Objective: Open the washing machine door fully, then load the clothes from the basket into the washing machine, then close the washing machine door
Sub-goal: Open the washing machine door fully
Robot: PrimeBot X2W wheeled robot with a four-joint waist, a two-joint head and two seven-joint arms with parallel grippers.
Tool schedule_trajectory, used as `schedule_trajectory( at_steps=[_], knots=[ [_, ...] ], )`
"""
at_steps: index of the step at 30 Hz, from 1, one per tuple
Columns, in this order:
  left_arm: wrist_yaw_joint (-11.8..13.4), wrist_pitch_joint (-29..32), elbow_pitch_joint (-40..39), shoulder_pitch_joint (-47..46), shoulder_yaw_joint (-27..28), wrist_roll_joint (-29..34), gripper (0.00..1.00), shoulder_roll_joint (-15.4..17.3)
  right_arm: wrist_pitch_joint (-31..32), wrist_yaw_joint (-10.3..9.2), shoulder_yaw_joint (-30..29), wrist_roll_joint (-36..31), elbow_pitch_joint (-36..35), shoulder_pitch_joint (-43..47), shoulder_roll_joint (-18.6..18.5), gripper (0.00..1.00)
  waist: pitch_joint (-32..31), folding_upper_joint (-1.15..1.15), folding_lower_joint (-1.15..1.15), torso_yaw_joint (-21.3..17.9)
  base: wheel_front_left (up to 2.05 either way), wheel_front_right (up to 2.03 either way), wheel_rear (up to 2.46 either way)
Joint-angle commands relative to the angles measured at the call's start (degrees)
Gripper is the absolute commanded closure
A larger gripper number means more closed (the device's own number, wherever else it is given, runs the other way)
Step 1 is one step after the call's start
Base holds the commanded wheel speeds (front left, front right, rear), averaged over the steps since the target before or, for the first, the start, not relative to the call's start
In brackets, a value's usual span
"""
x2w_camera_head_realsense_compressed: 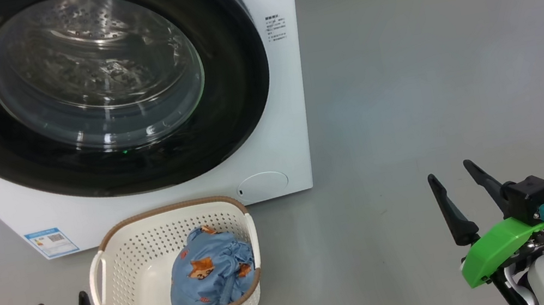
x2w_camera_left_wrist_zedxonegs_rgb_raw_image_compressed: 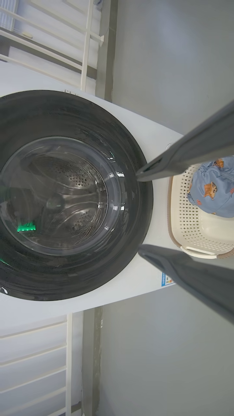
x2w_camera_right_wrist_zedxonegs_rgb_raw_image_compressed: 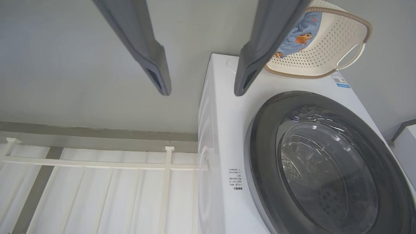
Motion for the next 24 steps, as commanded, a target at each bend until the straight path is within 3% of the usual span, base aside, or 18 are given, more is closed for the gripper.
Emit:
schedule_trajectory(
  at_steps=[1, 24],
  knots=[
    [-0.2, -0.7, -1.9, -1.1, 1.8, 0.0, 0.00, 1.3, -0.7, -0.08, 1.8, 0.0, -1.7, -1.1, 0.3, 0.00, 0.1, 0.00, 0.00, 0.0, 0.05, 0.05, -0.10],
    [-0.2, -0.7, -2.5, -0.2, 0.8, -0.4, 0.00, 1.2, -0.7, -0.08, 1.7, 2.1, -1.7, -1.5, 0.4, 0.00, 0.1, 0.00, 0.00, 0.0, 0.00, 0.00, 0.00]
  ],
)
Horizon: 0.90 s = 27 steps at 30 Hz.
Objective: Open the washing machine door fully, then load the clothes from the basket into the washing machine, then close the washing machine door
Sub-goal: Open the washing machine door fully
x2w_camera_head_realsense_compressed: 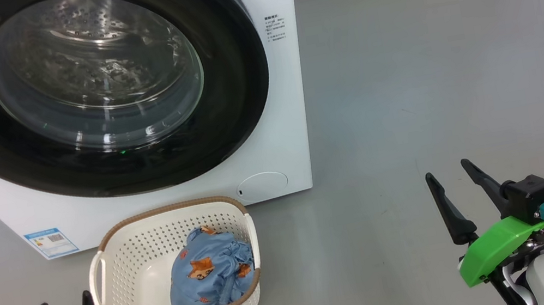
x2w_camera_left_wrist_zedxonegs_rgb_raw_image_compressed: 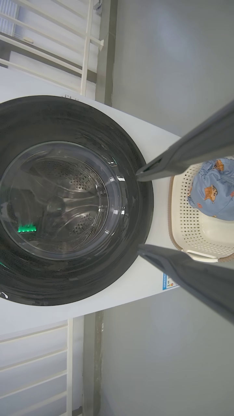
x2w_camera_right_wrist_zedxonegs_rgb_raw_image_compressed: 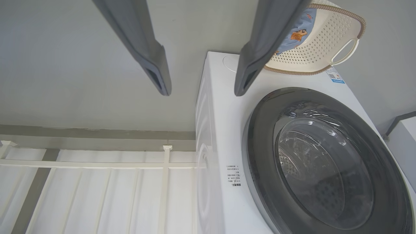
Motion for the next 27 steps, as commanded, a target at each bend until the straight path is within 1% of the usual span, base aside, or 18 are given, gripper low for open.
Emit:
schedule_trajectory(
  at_steps=[1, 9, 17, 20, 27],
  knots=[
    [-0.2, -0.7, -1.8, -0.4, 1.7, -0.2, 0.00, 1.1, -0.7, -0.08, 1.1, 0.4, -1.4, -1.8, 0.3, 0.00, 0.1, 0.00, 0.00, 0.0, 0.00, 0.00, 0.00],
    [-0.2, -0.7, -2.9, -0.2, 1.5, 0.1, 0.00, 0.6, -0.7, -0.08, 0.7, 2.6, -1.3, -5.3, -0.2, 0.00, 0.7, 0.00, 0.00, 0.6, 0.00, 0.00, 0.00],
    [-0.2, -0.7, -3.4, -0.3, 1.2, -0.1, 0.00, 0.3, -0.7, -0.08, -0.6, 8.1, -1.1, -10.5, -0.5, 0.00, 2.0, 0.00, 0.00, 1.7, 0.00, 0.00, 0.00],
    [-0.2, -0.7, -3.5, -0.4, 1.2, -0.2, 0.00, 0.1, -0.7, -0.08, -1.9, 13.2, -0.8, -12.2, 0.1, 0.00, 2.4, 0.00, 0.00, 2.2, 0.00, 0.00, 0.00],
    [-0.2, -0.7, -3.2, -1.3, 1.0, -0.6, 0.00, 0.1, 2.1, -0.08, -7.1, 33.2, 0.5, -17.3, 1.8, 0.00, 4.2, 0.00, 0.00, 3.5, 0.00, 0.00, 0.00]
  ],
)
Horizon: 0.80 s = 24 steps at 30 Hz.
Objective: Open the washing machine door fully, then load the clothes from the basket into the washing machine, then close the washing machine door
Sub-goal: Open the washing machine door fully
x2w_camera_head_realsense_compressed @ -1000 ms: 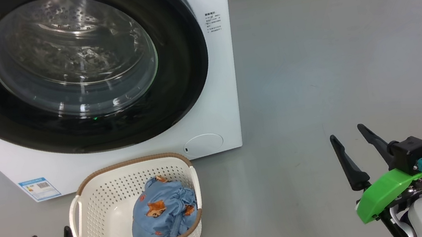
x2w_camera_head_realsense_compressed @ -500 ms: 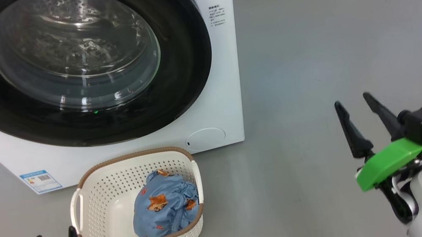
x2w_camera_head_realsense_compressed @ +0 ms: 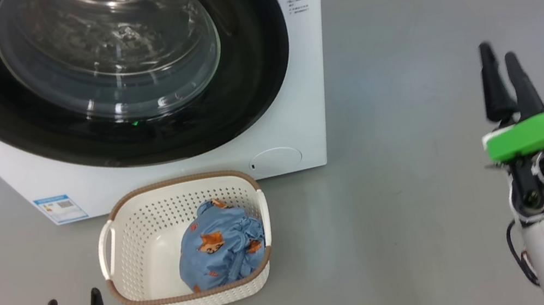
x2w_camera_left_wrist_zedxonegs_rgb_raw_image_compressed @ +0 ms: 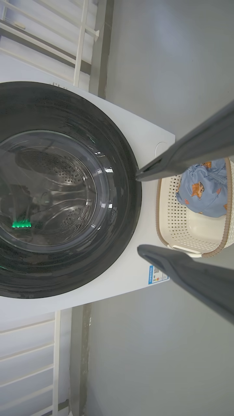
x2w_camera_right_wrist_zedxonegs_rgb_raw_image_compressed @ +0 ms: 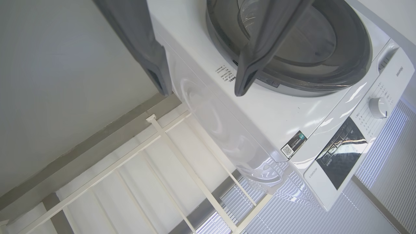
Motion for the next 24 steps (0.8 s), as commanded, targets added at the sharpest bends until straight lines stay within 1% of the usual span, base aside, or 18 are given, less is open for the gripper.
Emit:
schedule_trajectory(
  at_steps=[1, 3, 4, 5, 7, 8, 9, 12, 17, 24],
  knots=[
    [-0.2, -0.7, -1.4, -2.2, 1.8, -0.5, 0.00, 1.0, 1.2, -0.08, 0.2, 4.7, -1.0, -3.4, 0.7, 0.00, 0.9, 0.00, -0.01, 0.7, 0.00, 0.00, 0.00],
    [-0.2, -0.7, -1.3, -2.4, 1.7, -0.6, 0.00, 1.0, 2.5, -0.08, -0.8, 8.6, -0.5, -4.8, 0.8, 0.00, 1.3, 0.00, -0.01, 1.0, 0.00, 0.00, 0.00],
    [-0.2, -0.7, -1.3, -2.4, 1.6, -0.7, 0.00, 1.0, 3.2, -0.08, -1.4, 10.7, -0.2, -5.5, 0.8, 0.14, 1.4, 0.00, -0.01, 1.2, 0.00, 0.00, 0.00],
    [-0.2, -0.7, -1.3, -2.5, 1.5, -0.7, 0.00, 1.0, 4.0, -0.08, -1.8, 12.5, 0.2, -6.1, 0.8, 0.40, 1.6, 0.00, -0.01, 1.4, 0.00, 0.00, 0.00],
    [-0.2, -0.7, -1.4, -2.7, 1.2, -0.8, 0.00, 0.9, 5.3, -0.08, -2.7, 15.7, 0.9, -7.5, 0.9, 0.89, 2.2, 0.00, -0.01, 1.7, 0.00, 0.00, 0.00],
    [-0.2, -0.7, -1.4, -2.7, 1.2, -0.8, 0.00, 0.9, 5.3, -0.08, -2.7, 15.7, 0.9, -7.5, 0.9, 0.89, 2.2, 0.00, -0.01, 1.7, 0.00, 0.00, 0.00],
    [-0.2, -0.7, -1.4, -2.8, 1.1, -0.9, 0.00, 0.8, 6.0, -0.08, -3.0, 17.0, 1.3, -8.1, 0.9, 1.00, 2.4, 0.00, -0.01, 1.8, 0.00, 0.00, 0.00],
    [-0.2, -0.7, -1.5, -3.3, 0.8, -0.9, 0.00, 0.7, 7.9, -0.08, -3.9, 20.3, 2.4, -9.8, 0.9, 1.00, 3.2, 0.00, -0.01, 2.3, 0.00, 0.00, 0.00],
    [-0.2, -0.7, -2.6, -4.0, 0.5, -0.9, 0.00, 0.4, 12.0, -0.08, -7.0, 26.5, 5.6, -14.3, 1.0, 1.00, 4.7, 0.00, -0.01, 3.1, 0.00, 0.00, 0.00],
    [-0.2, -0.7, -3.7, -5.3, -0.3, -1.0, 0.00, 0.0, 19.6, -0.08, -7.8, 28.8, 10.3, -21.1, 1.0, 1.00, 6.8, 0.00, -0.01, 4.2, 0.00, 0.00, 0.00]
  ],
)
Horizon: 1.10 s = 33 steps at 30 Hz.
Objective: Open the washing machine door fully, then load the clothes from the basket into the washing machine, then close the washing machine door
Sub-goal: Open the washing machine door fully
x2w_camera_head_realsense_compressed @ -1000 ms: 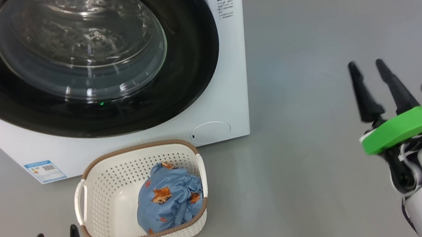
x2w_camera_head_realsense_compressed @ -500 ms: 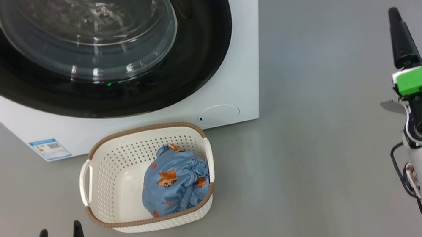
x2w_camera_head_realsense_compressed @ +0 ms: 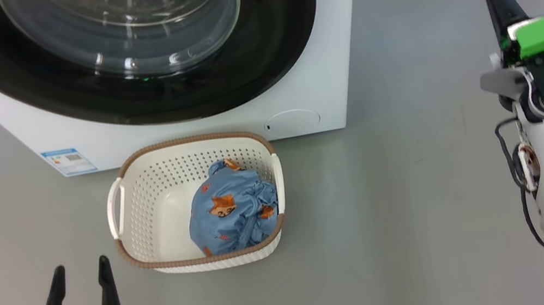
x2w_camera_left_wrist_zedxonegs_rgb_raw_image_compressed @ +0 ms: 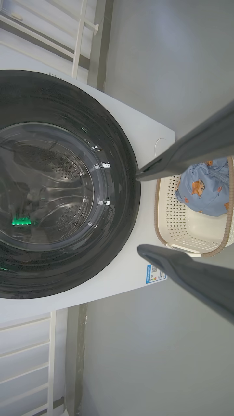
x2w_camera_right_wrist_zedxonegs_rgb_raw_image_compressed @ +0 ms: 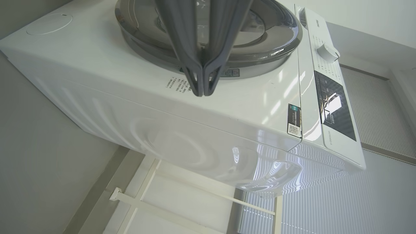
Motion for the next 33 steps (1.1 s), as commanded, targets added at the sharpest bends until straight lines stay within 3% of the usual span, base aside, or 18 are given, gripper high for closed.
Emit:
schedule_trajectory(
  at_steps=[1, 17, 33],
  knots=[
    [-0.2, -0.5, -1.9, -2.2, 1.6, -0.7, 0.00, 0.6, 1.6, -0.06, 0.6, 0.5, -0.6, -3.0, 0.7, 1.00, 1.0, 0.00, -0.01, 0.7, 0.00, 0.00, 0.00],
    [-0.2, -0.5, -4.2, -6.4, -1.4, -1.6, 0.00, 0.1, 15.2, -0.06, -1.9, -2.2, 9.8, -20.0, -0.9, 1.00, 7.9, 0.00, -0.01, 4.5, 0.00, 0.00, 0.00],
    [-0.2, -0.5, -5.1, -11.2, -4.5, -3.6, 0.00, -1.0, 14.2, -0.06, -2.8, -8.4, 16.9, -32.0, 0.2, 1.00, 14.0, 0.00, -0.01, 8.3, 0.00, 0.00, 0.00]
  ],
)
